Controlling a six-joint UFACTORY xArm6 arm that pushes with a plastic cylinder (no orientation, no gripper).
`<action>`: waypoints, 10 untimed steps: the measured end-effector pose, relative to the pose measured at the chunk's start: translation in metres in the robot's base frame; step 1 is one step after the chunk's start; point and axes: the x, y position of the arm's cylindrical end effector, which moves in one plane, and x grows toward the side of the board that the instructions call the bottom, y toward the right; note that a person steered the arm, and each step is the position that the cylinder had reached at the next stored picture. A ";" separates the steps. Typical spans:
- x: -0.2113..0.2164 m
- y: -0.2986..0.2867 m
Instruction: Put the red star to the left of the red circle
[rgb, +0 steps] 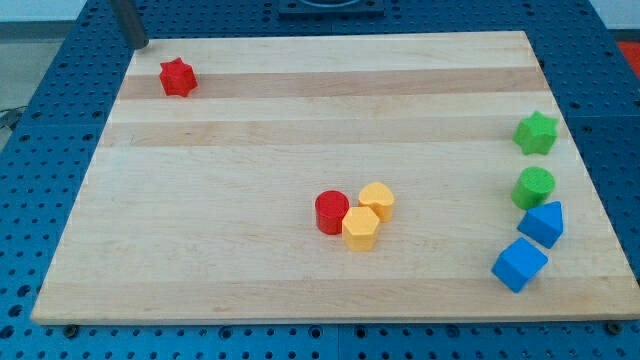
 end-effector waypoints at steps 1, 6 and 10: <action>0.054 0.051; 0.172 0.155; 0.242 0.159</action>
